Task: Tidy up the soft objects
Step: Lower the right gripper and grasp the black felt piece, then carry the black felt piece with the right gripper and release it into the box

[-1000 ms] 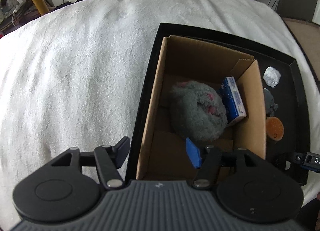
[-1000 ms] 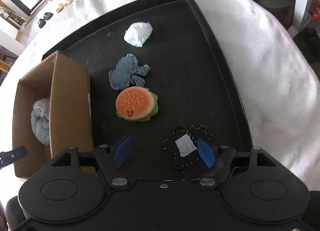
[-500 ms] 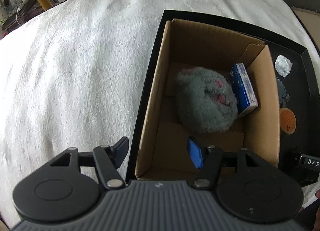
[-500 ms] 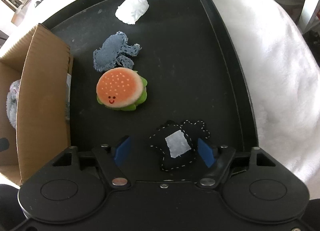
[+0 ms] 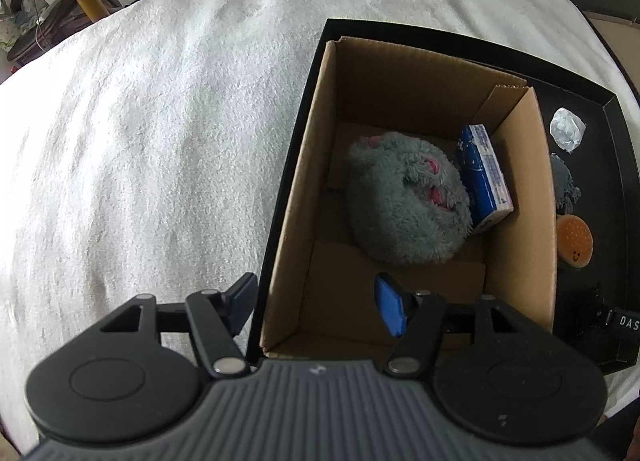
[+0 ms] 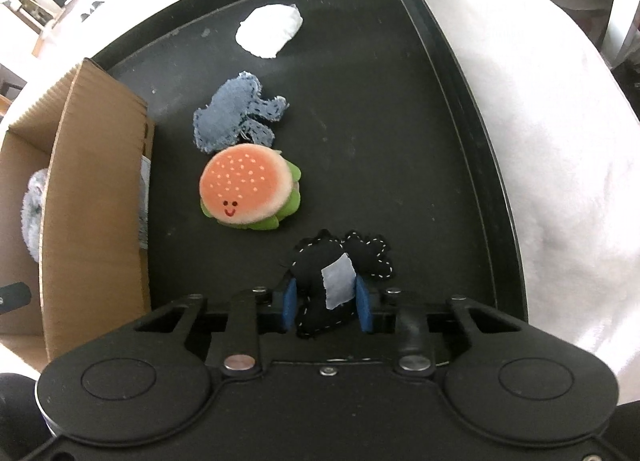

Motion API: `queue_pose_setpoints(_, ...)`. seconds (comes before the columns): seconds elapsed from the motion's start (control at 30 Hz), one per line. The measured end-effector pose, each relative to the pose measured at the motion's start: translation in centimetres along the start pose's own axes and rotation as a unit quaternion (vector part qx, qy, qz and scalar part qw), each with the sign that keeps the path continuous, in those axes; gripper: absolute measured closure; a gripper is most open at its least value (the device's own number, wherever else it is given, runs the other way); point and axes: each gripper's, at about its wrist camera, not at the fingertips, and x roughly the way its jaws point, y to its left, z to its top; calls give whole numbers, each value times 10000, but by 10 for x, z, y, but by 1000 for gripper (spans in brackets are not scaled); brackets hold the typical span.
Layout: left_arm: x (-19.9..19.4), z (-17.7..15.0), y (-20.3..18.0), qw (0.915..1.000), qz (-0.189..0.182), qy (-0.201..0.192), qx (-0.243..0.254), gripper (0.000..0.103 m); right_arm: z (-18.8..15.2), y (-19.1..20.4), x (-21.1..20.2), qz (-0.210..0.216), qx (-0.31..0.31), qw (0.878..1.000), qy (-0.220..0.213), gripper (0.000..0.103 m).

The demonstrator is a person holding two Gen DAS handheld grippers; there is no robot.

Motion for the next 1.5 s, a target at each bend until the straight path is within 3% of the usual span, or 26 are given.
queue_pose_setpoints(0.63, -11, 0, 20, 9997, -126, -161, -146, 40, 8, 19, -43, 297, -272, 9960, -794, 77)
queue_pose_setpoints(1.03, -19, 0, 33, 9986, -295, -317, -298, 40, 15, 47, -83, 905, -621, 9840, -1401, 77)
queue_pose_setpoints(1.5, -20, 1, 45, 9965, -617, -450, -334, 40, 19, 88, -103, 1204, -1048, 9703, -1816, 77)
